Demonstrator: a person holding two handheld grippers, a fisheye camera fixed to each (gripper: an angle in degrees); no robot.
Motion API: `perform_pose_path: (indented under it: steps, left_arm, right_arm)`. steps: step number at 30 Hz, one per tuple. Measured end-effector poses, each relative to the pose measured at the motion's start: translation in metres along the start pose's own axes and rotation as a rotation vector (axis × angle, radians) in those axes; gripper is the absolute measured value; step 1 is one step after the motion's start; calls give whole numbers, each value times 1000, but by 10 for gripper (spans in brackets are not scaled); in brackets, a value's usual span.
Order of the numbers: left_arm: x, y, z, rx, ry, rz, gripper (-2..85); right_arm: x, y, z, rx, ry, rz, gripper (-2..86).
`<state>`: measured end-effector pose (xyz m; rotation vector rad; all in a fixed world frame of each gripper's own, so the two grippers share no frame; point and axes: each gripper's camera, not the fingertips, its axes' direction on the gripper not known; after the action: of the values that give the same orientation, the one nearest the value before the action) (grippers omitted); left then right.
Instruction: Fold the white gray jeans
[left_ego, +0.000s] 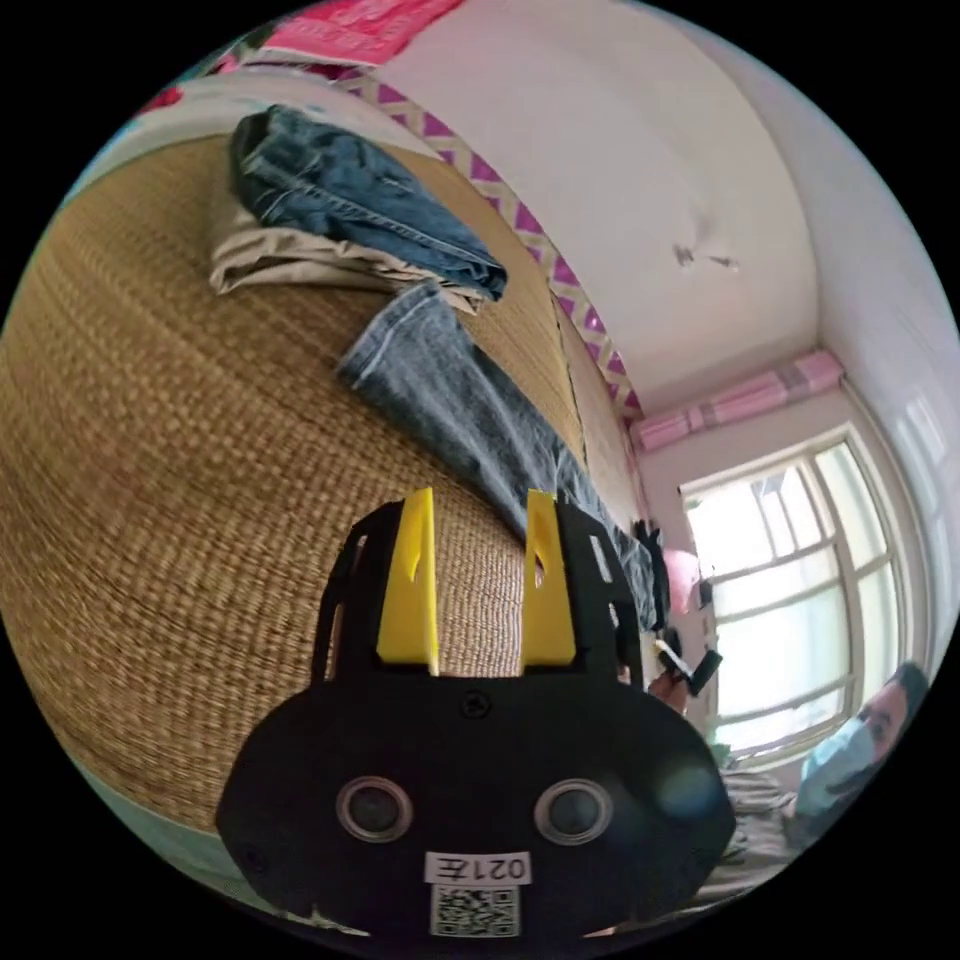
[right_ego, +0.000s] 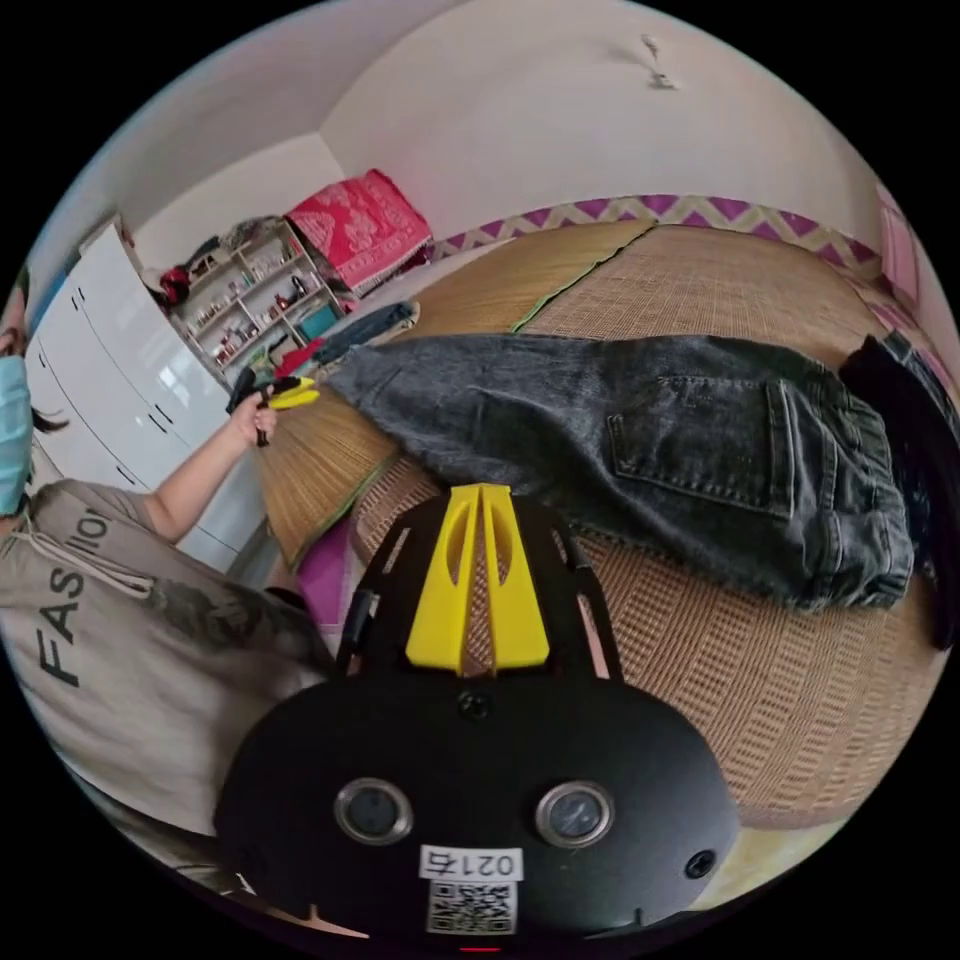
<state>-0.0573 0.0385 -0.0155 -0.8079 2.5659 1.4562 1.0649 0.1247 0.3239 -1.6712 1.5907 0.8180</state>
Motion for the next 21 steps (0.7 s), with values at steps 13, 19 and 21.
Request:
perform_pose_path:
  steps: [13, 19, 21]
  left_arm:
    - [40, -74, 45, 122, -103, -133, 25]
    - [185, -63, 16, 229, -95, 117, -7]
    - [275, -48, 11, 260, -135, 282, -8]
  right_arm:
    - [40, 67, -102, 134, -108, 176, -6]
    - [101, 93, -147, 190, -149, 243, -6]
    - [117, 101, -161, 207, -159, 248, -6]
